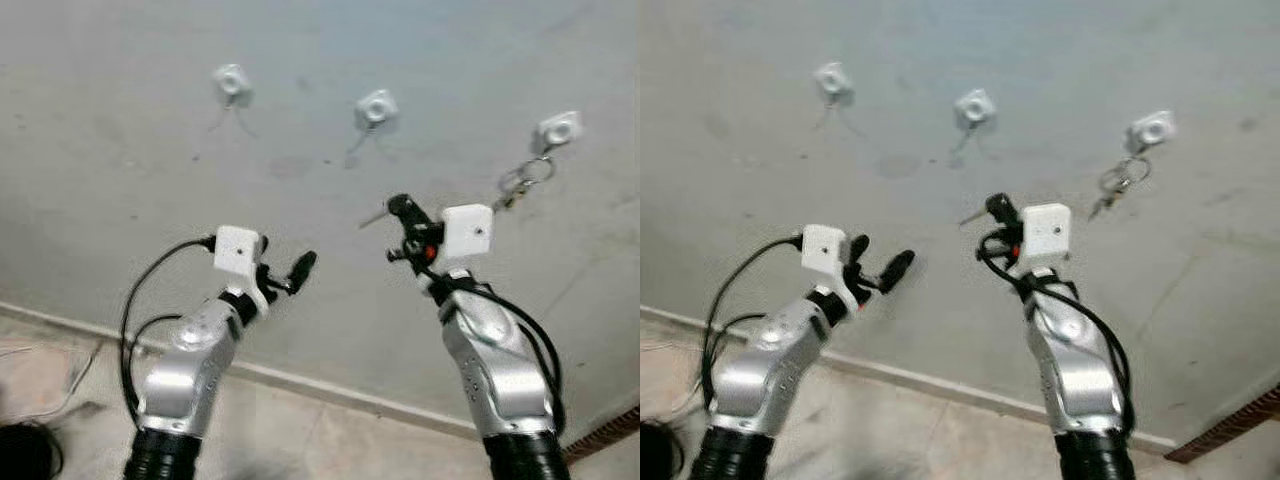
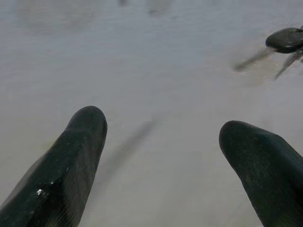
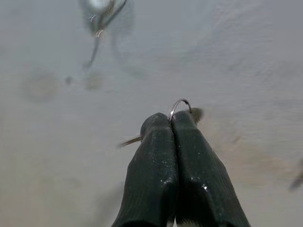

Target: Hang keys on a hook

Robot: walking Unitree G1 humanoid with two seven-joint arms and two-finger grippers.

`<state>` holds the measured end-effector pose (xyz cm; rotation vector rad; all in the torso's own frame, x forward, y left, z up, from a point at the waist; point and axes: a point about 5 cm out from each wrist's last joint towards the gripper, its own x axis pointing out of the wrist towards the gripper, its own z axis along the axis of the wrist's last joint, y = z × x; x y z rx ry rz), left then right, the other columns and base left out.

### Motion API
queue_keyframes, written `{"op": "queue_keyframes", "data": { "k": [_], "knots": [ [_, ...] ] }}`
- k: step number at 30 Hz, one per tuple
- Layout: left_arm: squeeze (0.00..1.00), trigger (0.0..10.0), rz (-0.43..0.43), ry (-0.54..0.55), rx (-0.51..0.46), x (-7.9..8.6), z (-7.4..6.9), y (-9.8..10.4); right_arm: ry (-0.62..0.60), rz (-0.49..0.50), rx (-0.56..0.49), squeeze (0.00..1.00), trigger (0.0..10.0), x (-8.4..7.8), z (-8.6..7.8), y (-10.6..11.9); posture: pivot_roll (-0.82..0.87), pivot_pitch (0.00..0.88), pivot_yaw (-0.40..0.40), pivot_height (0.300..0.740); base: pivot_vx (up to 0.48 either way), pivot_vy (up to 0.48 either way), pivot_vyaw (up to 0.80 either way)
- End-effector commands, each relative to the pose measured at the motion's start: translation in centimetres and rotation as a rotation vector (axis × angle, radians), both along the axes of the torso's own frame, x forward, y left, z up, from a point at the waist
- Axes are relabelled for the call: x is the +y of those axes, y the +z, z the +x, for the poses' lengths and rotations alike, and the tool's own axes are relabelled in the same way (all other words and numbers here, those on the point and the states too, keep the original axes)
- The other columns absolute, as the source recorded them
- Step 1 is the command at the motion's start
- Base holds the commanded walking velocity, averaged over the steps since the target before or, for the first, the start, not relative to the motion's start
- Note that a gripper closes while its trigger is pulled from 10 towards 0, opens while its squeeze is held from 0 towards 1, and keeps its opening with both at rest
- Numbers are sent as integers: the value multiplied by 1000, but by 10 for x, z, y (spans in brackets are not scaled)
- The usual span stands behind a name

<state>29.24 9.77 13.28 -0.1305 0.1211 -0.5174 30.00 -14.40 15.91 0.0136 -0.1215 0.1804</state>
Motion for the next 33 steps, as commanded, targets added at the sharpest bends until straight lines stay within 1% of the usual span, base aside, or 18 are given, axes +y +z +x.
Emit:
{"op": "queue_keyframes", "data": {
  "k": [1, 5, 6, 7, 9, 10, 13, 14, 15, 16, 19, 21, 23, 26, 29, 33],
  "knots": [
    [0, 10000, 39, 10, -13, 11, -5, 1, 25, 4, -43, 0, 10000, 8, -4, 10, 129, 0, -39, 740, 244, 0, 0],
    [0, 10000, 38, 14, 10, 17, -12, -4, 20, 6, -24, 0, 10000, 7, -9, 4, 140, 0, -46, 740, 274, 0, 0],
    [0, 10000, 38, 14, 10, 17, -12, -4, 20, 6, -24, 0, 10000, 7, -9, 4, 140, 0, -46, 740, 307, 0, 0],
    [0, 10000, 45, 6, 9, 18, -15, -4, 20, 10, -25, 0, 10000, 7, -12, 4, 144, 0, -50, 740, 311, 0, 0],
    [0, 10000, 50, 0, 9, 21, -18, -5, 15, 18, -42, 0, 10000, 6, -17, 7, 145, 0, -50, 740, 315, 0, 0],
    [0, 10000, 58, 15, 13, 24, -18, -5, 8, 20, -59, 0, 10000, 3, -23, 9, 152, 0, -56, 740, 270, 0, 0],
    [0, 10000, 68, 51, 8, 30, -18, -3, -3, 20, -69, 0, 10000, -1, -33, 12, 152, 0, -57, 740, 174, 0, 0],
    [0, 10000, 84, 83, 17, 36, -18, -4, -10, 19, -62, 0, 10000, -4, -40, 12, 146, 0, -55, 740, 0, 0, 0],
    [0, 10000, 84, 83, 17, 36, -18, -4, -10, 19, -62, 0, 10000, -4, -40, 12, 146, 0, -55, 740, 0, 0, 0],
    [0, 10000, 82, 96, 20, 41, -21, -5, -13, 9, -48, 0, 10000, -6, -47, 11, 146, 0, -55, 740, 0, 0, 0],
    [0, 10000, 80, 97, 11, 43, -23, -4, -12, -1, -30, 0, 10000, -8, -52, 8, 135, 0, -53, 740, 0, 0, 0],
    [0, 10000, 80, 95, 9, 43, -25, -3, 0, -4, -15, 0, 10000, -8, -57, 8, 132, 0, -51, 740, 0, 0, 0],
    [0, 10000, 88, 102, 7, 44, -26, -3, 43, -1, -2, 0, 10000, -5, -64, 9, 129, 0, -50, 740, 0, 0, 0],
    [0, 10000, 87, 104, 6, 44, -26, -2, 91, -32, 14, 0, 10000, -4, -72, 9, 123, 0, -50, 740, 0, 0, 0],
    [0, 10000, 97, 108, 11, 47, -28, -3, 127, -49, 59, 0, 10000, -12, -86, 7, 114, 0, -50, 740, 0, 0, 0],
    [0, 10000, 98, 113, 10, 49, -29, -4, 141, -54, 78, 0, 10000, -14, -90, 6, 110, 0, -47, 740, 0, 0, 0]
  ]
}}
